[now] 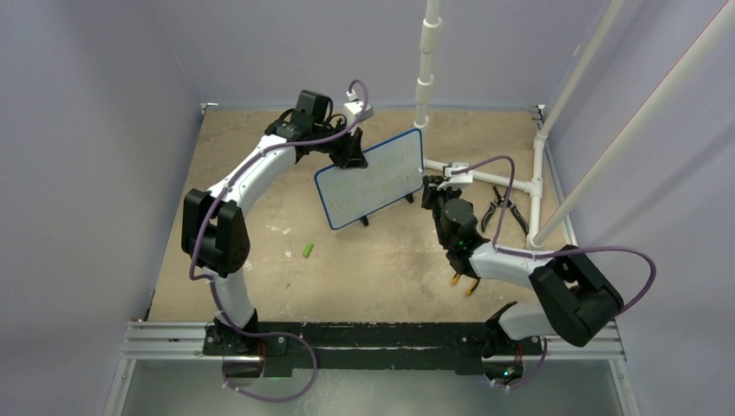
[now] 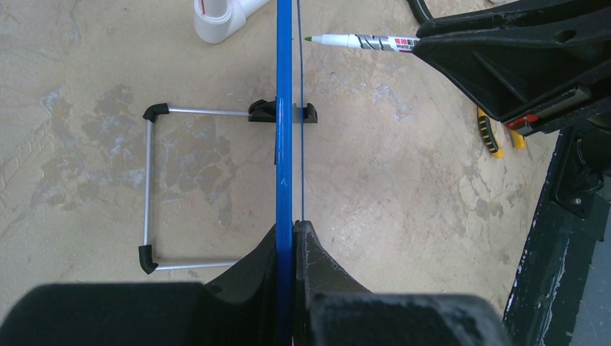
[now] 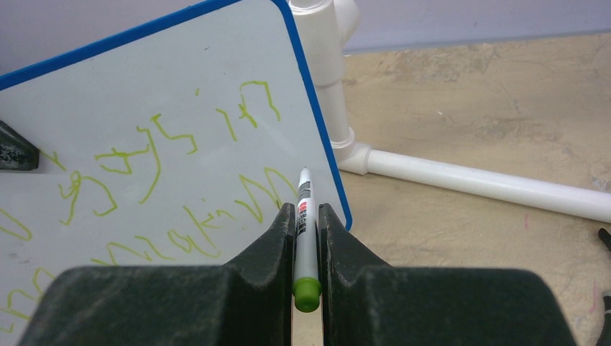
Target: Write a sentence on the whiteboard
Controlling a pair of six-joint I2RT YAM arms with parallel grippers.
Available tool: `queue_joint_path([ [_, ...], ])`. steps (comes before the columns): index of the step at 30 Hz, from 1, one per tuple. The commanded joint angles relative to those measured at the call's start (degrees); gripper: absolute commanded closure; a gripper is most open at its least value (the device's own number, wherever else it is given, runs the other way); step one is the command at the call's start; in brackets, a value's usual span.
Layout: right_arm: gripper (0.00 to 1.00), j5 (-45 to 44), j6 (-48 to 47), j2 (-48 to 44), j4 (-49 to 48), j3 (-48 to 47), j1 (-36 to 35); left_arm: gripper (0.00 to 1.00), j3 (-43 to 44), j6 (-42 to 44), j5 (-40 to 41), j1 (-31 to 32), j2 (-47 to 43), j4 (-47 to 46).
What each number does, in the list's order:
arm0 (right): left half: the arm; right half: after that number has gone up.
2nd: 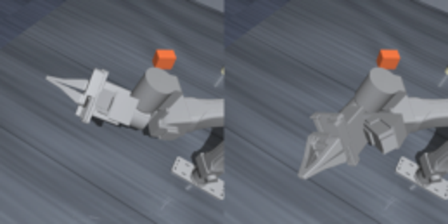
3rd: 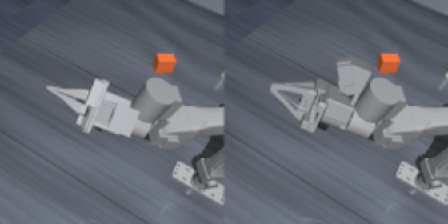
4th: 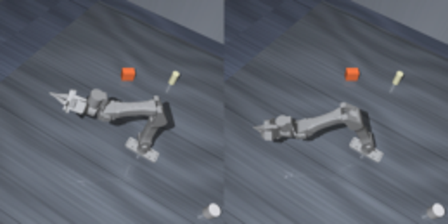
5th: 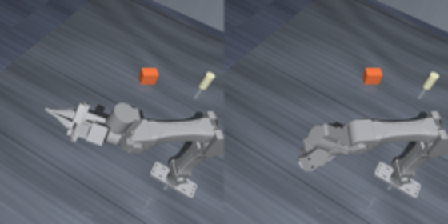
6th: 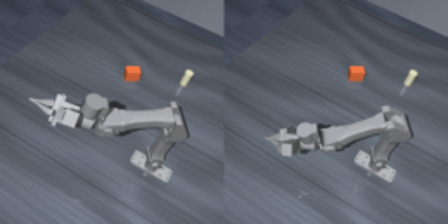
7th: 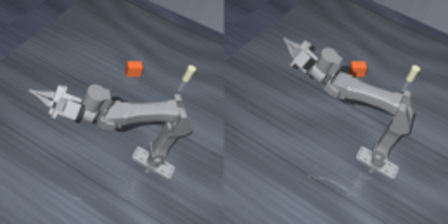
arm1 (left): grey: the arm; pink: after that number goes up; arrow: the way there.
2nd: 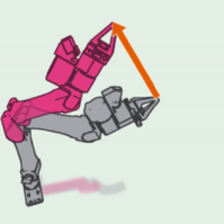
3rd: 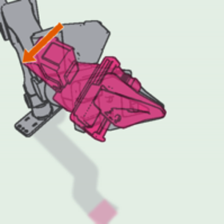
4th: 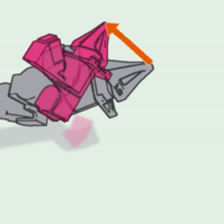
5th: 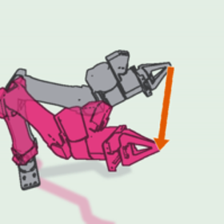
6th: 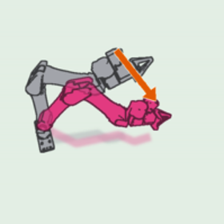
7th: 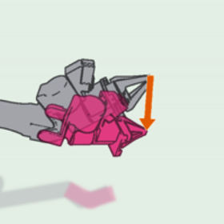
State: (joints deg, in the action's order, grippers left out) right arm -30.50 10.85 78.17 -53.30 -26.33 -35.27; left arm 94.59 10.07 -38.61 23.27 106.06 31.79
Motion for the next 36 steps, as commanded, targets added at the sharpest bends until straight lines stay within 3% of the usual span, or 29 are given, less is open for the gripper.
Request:
queue_joint_path([
  [1, 1.00, 0.40, -0.89, 0.95, -3.35, -2.71, 0.97, 1.00, -1.17, 3.03, 1.02, -0.24, -0.81, -0.14],
  [12, 1.00, 7.51, -2.33, 1.63, -3.84, -2.51, 1.16, 1.00, -1.17, 2.89, 1.13, -0.33, -0.75, -0.31],
  [24, 1.00, 5.12, 1.18, 1.98, 2.25, -2.17, 1.13, 1.00, -1.29, 2.61, 1.09, -0.42, -1.12, -0.42],
  [36, 1.00, 1.55, -2.18, 2.84, -0.10, -5.04, 1.16, 1.00, -1.35, 2.64, 1.04, -0.42, -1.03, -0.48],
])
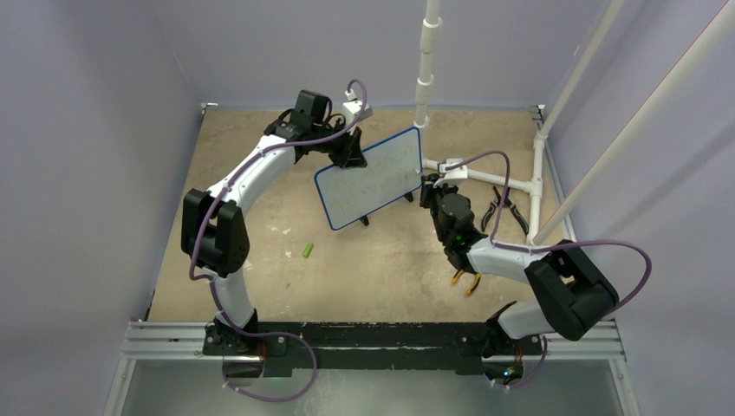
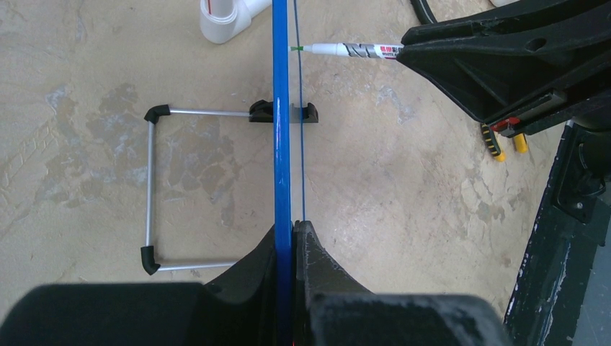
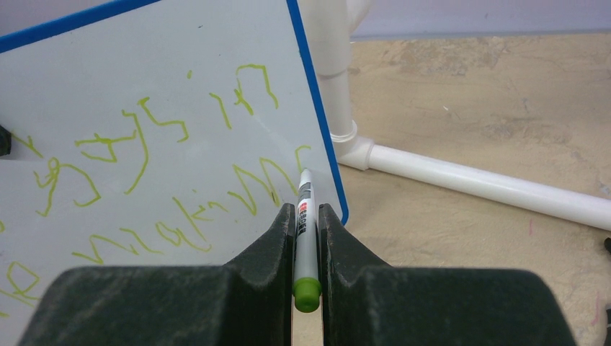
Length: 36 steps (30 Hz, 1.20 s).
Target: Write a sentence on the whiteboard
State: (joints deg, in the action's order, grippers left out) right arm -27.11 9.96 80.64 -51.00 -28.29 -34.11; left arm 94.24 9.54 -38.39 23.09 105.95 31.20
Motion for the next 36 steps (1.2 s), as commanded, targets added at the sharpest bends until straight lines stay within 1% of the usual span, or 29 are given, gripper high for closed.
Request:
queue_joint_path([
  [1, 1.00, -1.99, -1.59, 0.44, -2.49, -3.22, 0.01, 1.00, -1.00, 3.19, 0.71, -0.24, -0.92, 0.09],
  [12, 1.00, -1.23, -2.38, 0.40, -2.91, -4.23, 0.01, 1.00, -0.98, 3.05, 0.76, -0.24, -0.92, 0.07],
  [24, 1.00, -1.27, 3.65, 1.57, 2.94, -2.15, 0.01, 1.00, -1.08, 2.85, 0.77, -0.24, -1.10, -0.12],
  [30, 1.00, -0.05, 5.03, 3.88, 4.88, -3.01, 0.01, 1.00, -1.09, 2.79, 0.71, -0.24, -1.10, -0.34],
  [36, 1.00, 1.06, 5.41, 5.51, 4.77, -3.39, 0.06, 1.00, -1.26, 2.56, 0.86, -0.32, -1.27, -0.64],
])
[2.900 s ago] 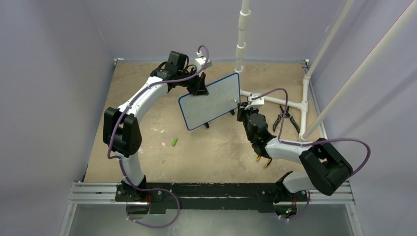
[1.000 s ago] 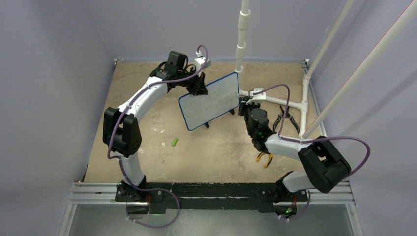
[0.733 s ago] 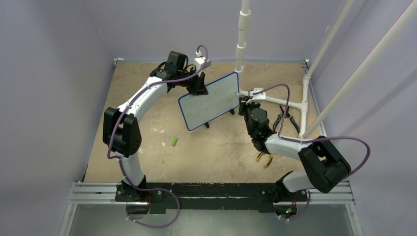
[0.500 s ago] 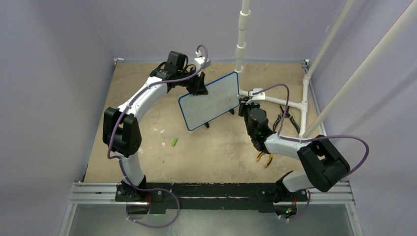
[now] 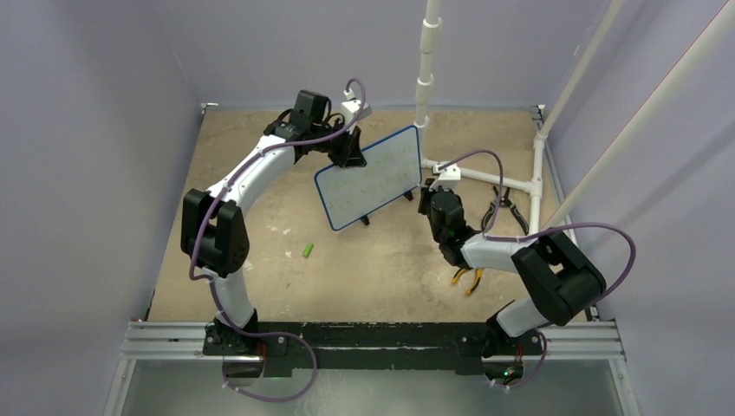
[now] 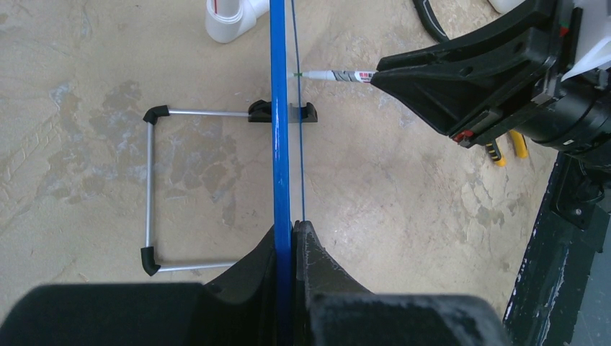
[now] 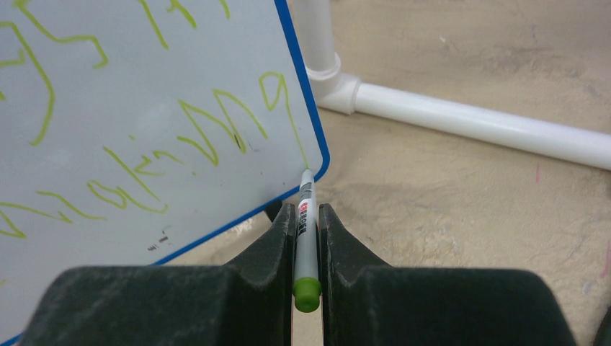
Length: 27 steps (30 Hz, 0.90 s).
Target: Write a sentence on the whiteboard
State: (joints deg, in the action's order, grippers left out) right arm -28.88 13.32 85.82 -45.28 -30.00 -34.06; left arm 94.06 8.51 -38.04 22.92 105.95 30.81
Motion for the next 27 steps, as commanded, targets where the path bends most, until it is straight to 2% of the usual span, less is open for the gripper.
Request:
queue_joint_path([
  [1, 1.00, 3.18, 1.75, 0.13, -1.71, -1.53, 0.01, 1.00, -1.07, 3.58, 0.51, -0.15, -1.27, -0.27],
  [10, 1.00, 10.41, -0.40, -5.35, -8.08, 2.18, 0.01, 1.00, -1.51, 2.63, 1.42, -0.50, -1.36, -1.14],
  [18, 1.00, 6.14, -0.23, -19.49, 3.66, 3.85, -0.03, 1.00, -1.80, 0.25, 3.39, -1.02, -1.60, -2.71],
  [23, 1.00, 7.74, 0.38, -28.83, 8.64, 6.16, -0.04, 0.78, -3.06, -1.85, 5.10, -1.53, -3.31, -5.69],
  [27, 1.00, 6.00, 0.77, -32.00, 11.84, 7.21, -0.04, 0.59, -4.78, -3.57, 7.00, -1.89, -5.64, -9.27],
])
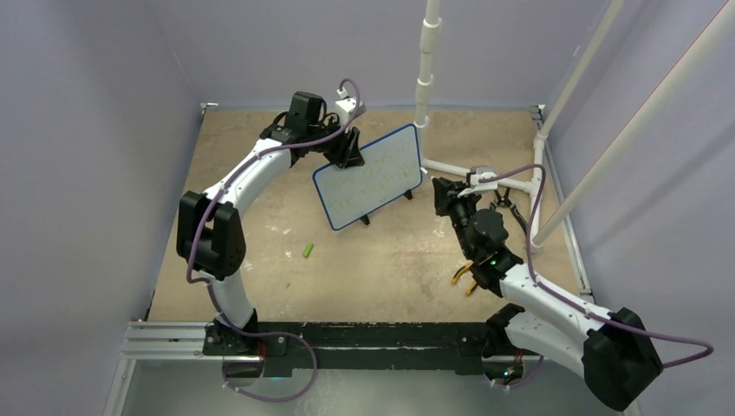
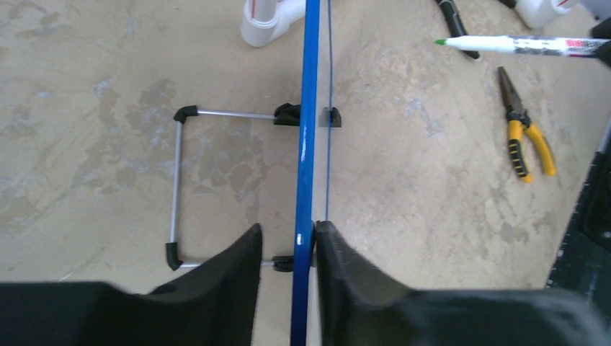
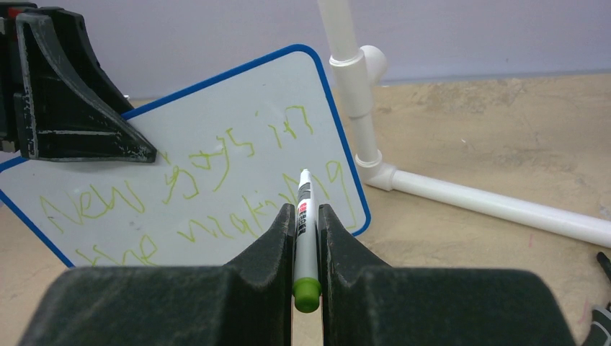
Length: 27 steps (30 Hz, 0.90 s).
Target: Write a sentence on the whiteboard
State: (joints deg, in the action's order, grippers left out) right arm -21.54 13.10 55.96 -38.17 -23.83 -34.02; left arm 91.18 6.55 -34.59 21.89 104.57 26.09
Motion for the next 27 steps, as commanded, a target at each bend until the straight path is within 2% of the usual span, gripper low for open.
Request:
queue_joint_path([
  [1, 1.00, -1.29, 1.41, -2.06, 5.29, 1.15, -0.04, 0.53, -2.37, -2.10, 4.10, -0.95, -5.05, -5.55],
  [4, 1.00, -1.48, 2.67, -1.36, 6.47, 0.86, -0.07, 0.33, -3.85, -3.62, 6.26, -1.12, -7.61, -8.78],
  [8, 1.00, 0.61, 3.01, -2.35, 6.06, 1.34, -0.08, 0.22, -6.87, -6.47, 12.38, -1.47, -12.86, -13.90],
  [12, 1.00, 3.27, 2.36, -4.93, 6.96, 1.86, -0.08, 0.20, -9.97, -10.83, 19.31, -2.09, -19.77, -17.13],
  [16, 1.00, 4.98, 1.02, -8.26, 8.38, 1.78, -0.08, 0.20, -15.53, -14.55, 25.69, -2.11, -29.20, -16.60],
  [22, 1.00, 10.56, -0.75, -14.26, 5.93, 4.07, -0.17, 0.20, -31.04, -25.39, 31.87, -2.11, -45.45, -8.12],
  [27, 1.00, 9.82, 2.80, -18.52, 7.51, 4.66, -0.12, 0.24, -44.69, -33.68, 36.97, -2.11, -55.63, -0.07],
])
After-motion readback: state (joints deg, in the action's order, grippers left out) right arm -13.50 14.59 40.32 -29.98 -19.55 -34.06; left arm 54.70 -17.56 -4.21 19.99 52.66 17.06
